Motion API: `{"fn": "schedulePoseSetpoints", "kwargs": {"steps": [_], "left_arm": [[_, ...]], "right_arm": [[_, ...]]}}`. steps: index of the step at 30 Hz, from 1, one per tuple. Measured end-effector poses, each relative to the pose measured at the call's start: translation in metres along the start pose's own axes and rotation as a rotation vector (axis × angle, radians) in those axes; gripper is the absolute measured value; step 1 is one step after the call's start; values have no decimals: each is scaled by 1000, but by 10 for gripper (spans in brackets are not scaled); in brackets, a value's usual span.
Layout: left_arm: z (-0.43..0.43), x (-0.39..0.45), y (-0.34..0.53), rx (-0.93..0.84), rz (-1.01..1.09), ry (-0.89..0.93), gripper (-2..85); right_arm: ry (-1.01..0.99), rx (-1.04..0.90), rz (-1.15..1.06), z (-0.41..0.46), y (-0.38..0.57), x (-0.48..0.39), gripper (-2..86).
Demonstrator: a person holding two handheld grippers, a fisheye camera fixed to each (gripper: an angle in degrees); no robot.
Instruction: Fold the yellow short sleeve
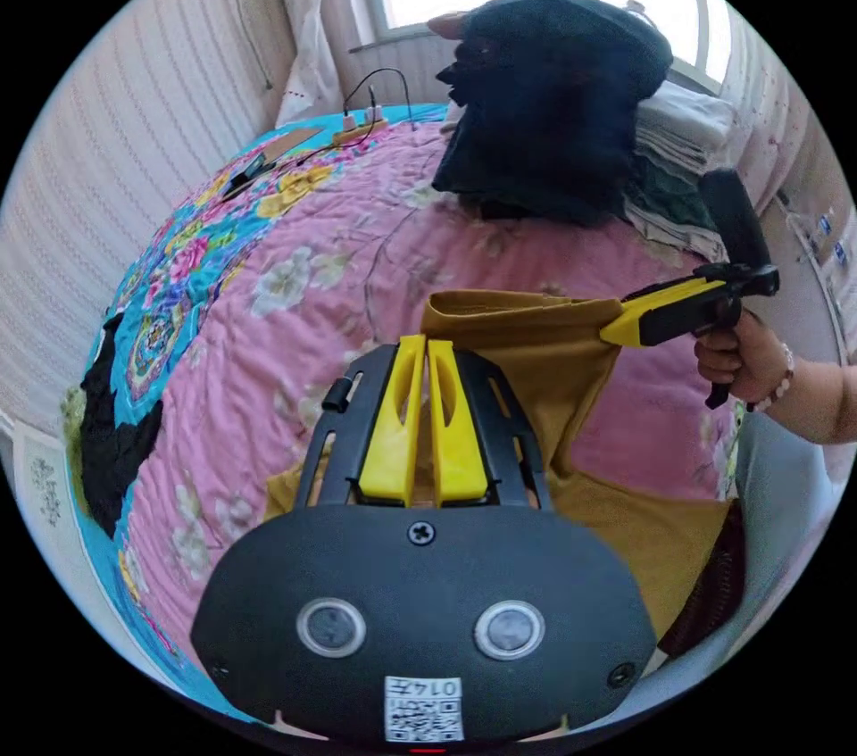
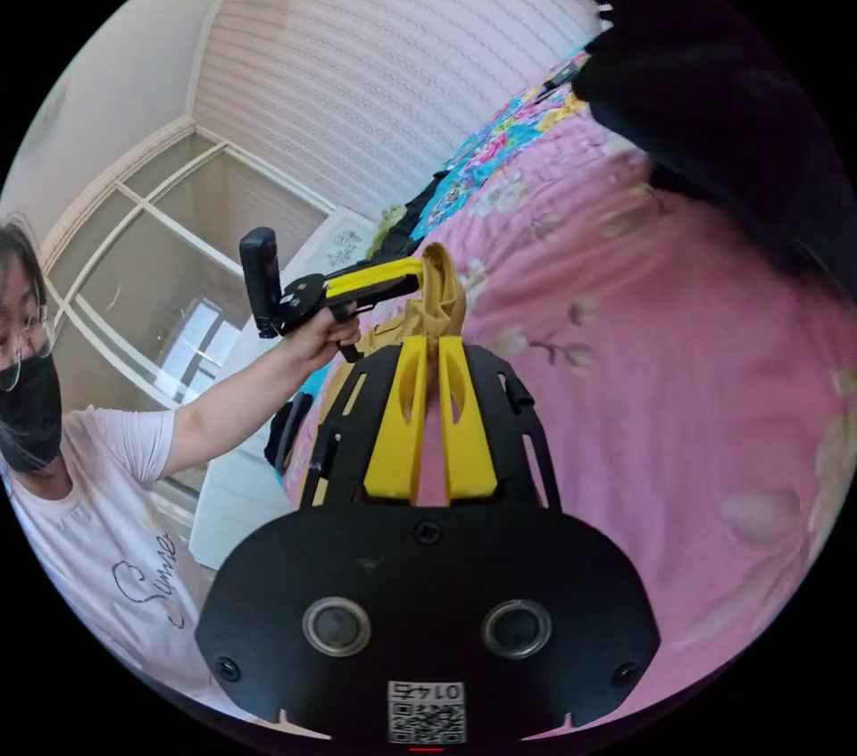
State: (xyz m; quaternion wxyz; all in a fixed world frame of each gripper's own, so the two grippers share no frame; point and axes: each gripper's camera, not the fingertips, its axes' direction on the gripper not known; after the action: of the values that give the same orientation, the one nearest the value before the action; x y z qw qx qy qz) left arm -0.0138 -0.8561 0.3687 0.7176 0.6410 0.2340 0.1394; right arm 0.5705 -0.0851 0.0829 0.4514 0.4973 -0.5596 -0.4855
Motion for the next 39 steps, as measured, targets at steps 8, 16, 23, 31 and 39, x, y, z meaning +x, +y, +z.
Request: {"fn": "schedulePoseSetpoints", "kwargs": {"steps": [8,16,23,31,39], "left_arm": [[80,76,-49,-94,71,29,-10],[67,62,-61,-73,81,35,-9],[39,39,-64,-94,18,74,-8],[34,43,-69,-180,41,69,-6],[-8,12,-76,-161,28,87,-8]], "right_arm": [[67,44,144,-48,32,72,7],[-62,55,173,-60,33,115,4],[78,136,-17,-40,25,99,82],[191,-78,-48,24,22,125,18],[205,-198,-31,76,53,188,5]]}}
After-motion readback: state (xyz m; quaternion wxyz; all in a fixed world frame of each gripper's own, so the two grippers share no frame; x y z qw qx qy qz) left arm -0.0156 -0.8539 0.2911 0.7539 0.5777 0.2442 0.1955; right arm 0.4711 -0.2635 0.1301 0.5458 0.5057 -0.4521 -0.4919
